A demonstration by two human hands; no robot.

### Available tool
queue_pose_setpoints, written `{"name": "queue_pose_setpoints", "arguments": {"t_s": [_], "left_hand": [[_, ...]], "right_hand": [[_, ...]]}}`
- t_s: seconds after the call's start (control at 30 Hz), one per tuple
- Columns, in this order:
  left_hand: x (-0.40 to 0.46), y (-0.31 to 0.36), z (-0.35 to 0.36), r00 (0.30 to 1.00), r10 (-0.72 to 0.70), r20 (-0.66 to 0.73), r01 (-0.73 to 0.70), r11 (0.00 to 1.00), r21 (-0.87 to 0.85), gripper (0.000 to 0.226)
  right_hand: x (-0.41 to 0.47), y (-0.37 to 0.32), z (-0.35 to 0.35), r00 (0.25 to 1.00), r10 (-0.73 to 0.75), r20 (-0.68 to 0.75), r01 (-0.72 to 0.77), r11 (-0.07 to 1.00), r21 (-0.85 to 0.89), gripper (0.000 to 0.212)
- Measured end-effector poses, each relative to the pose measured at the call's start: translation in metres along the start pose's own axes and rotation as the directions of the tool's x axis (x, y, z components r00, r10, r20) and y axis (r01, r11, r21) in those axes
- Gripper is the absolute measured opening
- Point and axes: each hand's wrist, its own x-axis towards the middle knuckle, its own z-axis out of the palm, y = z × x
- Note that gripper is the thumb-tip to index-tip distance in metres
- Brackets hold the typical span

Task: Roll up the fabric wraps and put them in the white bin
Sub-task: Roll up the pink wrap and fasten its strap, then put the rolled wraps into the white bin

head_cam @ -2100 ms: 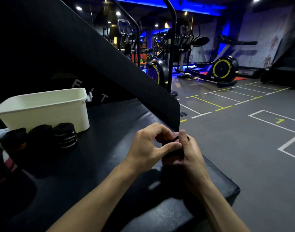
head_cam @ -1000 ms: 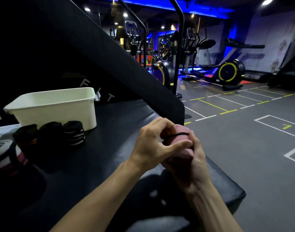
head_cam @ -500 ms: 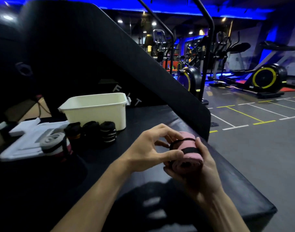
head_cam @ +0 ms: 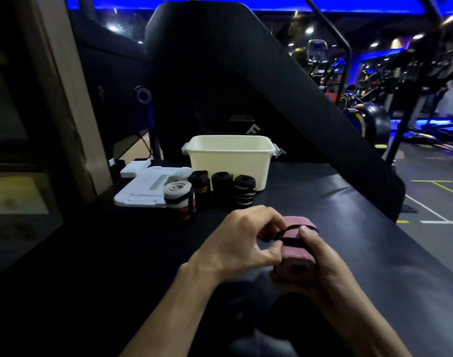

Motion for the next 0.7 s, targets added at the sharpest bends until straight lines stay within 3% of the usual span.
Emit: {"name": "queue_pose_setpoints", "arguments": {"t_s": [0.07, 0.17, 0.27, 0.4, 0.53, 0.6, 0.7], "left_hand": [[-0.005, -0.006, -0.012, 0.998, -0.043, -0.035, 0.041, 0.998, -0.051, 0.02], [-0.015, -0.024, -0.033, 0.989, -0.148, -0.015, 0.145, 0.982, -0.12, 0.02], [-0.025, -0.046, -0.055, 0.978, -0.21, 0.014, 0.21, 0.977, 0.029, 0.021], [-0.035, -0.078, -0.084, 0.924, -0.341, -0.175, 0.371, 0.91, 0.185, 0.017], [-0.045, -0.105, -0.111, 0.789, -0.521, -0.326, 0.6, 0.769, 0.223, 0.039], [-0.049, -0.112, -0.113, 0.719, -0.619, -0.317, 0.686, 0.704, 0.182, 0.053], [-0.051, -0.119, -0.104, 0.676, -0.701, -0.229, 0.722, 0.692, 0.013, 0.072]], "right_hand": [[0.005, 0.002, 0.014, 0.999, -0.003, 0.034, 0.002, 1.0, 0.01, 0.033], [0.015, 0.006, 0.03, 0.997, -0.03, 0.073, 0.034, 0.999, -0.042, 0.059], [0.022, 0.009, 0.041, 0.995, -0.054, 0.082, 0.073, 0.966, -0.247, 0.045], [0.041, -0.001, 0.062, 0.992, -0.052, 0.116, 0.09, 0.934, -0.346, 0.03], [0.095, -0.011, 0.078, 0.975, -0.201, 0.096, 0.211, 0.696, -0.686, 0.059], [0.12, -0.012, 0.088, 0.955, -0.273, 0.116, 0.263, 0.599, -0.756, 0.063], [0.145, -0.006, 0.105, 0.927, -0.348, 0.143, 0.314, 0.507, -0.802, 0.063]]}}
